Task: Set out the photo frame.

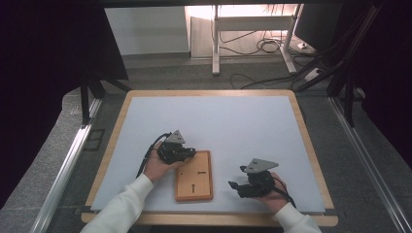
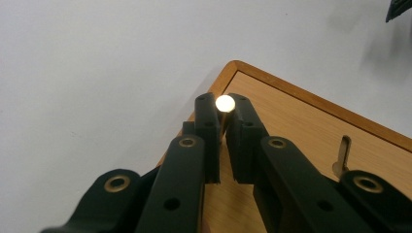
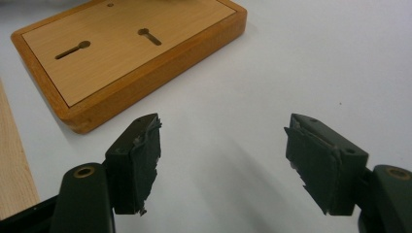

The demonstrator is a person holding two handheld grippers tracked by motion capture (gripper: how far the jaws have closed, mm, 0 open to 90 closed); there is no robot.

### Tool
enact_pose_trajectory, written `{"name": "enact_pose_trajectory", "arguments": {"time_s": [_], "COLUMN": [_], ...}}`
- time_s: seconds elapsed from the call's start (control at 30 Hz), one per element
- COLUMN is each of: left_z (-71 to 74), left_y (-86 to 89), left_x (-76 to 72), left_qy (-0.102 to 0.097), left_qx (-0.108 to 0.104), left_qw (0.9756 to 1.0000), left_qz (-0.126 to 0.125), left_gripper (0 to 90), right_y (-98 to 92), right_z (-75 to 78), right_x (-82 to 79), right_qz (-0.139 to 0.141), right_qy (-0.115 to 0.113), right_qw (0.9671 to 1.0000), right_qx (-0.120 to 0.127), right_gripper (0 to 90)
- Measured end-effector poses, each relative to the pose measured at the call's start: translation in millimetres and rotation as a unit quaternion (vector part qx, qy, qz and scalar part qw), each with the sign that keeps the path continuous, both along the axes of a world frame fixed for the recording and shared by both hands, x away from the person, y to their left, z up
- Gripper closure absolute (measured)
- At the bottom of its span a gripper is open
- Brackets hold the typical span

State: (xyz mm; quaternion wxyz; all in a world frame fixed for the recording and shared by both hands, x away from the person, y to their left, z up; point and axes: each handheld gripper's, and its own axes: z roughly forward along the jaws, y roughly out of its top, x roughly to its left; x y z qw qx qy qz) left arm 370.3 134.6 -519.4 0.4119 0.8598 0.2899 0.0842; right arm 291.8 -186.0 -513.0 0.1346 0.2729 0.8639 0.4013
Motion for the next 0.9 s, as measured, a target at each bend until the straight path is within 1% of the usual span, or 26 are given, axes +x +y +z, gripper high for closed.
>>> {"name": "enact_pose_trajectory", "arguments": {"time_s": [0.13,0.17,0.2,0.27,0.3,0.4,0.47,0.53,0.6,0.73,0.8,0.87,0.9], "left_z": [0.4,0.9,0.7,1.1,1.3,1.4,1.4,1.2,0.7,0.4,0.5,0.3,0.0], "left_y": [0.1,0.8,-0.1,0.2,0.9,1.6,2.2,3.5,3.6,4.1,6.2,7.2,6.9], "left_x": [1.0,1.7,2.0,3.2,4.3,6.2,7.1,8.2,8.5,9.4,12.0,14.1,14.4], "left_qy": [0.007,0.008,0.011,0.017,0.017,0.025,0.027,0.033,0.036,0.036,0.037,0.043,0.046], "left_qx": [-0.003,0.002,-0.005,-0.004,-0.002,-0.007,-0.008,-0.01,-0.016,-0.018,-0.015,-0.021,-0.026], "left_qw": [1.0,1.0,0.9999,0.9998,0.9998,0.9996,0.9995,0.9993,0.9992,0.999,0.9988,0.9984,0.9982], "left_qz": [0.001,-0.003,0.0,-0.002,-0.006,-0.009,-0.012,-0.014,-0.013,-0.018,-0.027,-0.029,-0.026], "left_gripper": [84.8,84.8,84.8,84.7,84.6,84.3,84.1,83.8,83.8,83.7,83.7,83.8,84.0], "right_y": [1.1,1.7,2.5,5.4,7.6,16.7,23.8,30.4,36.0,44.7,47.5,49.4,50.3], "right_z": [2.0,2.9,4.1,7.0,8.8,13.9,15.8,16.1,15.2,12.6,11.5,11.0,11.0], "right_x": [-1.8,-2.5,-3.3,-5.7,-7.3,-14.0,-18.8,-22.4,-24.2,-25.5,-25.8,-25.5,-25.6], "right_qz": [0.004,0.006,0.007,0.015,0.02,0.036,0.046,0.057,0.066,0.076,0.079,0.083,0.083], "right_qy": [-0.002,-0.003,-0.007,-0.012,-0.015,-0.03,-0.041,-0.047,-0.049,-0.05,-0.049,-0.05,-0.05], "right_qw": [1.0,0.9999,0.9999,0.9998,0.9996,0.9989,0.998,0.9971,0.9963,0.9952,0.9949,0.9946,0.9946], "right_qx": [0.007,0.012,0.012,0.011,0.009,-0.002,-0.01,-0.018,-0.026,-0.037,-0.038,-0.038,-0.038], "right_gripper": [29.1,29.1,29.0,28.4,27.7,25.1,23.5,22.4,21.3,20.3,20.2,20.2,20.1]}}
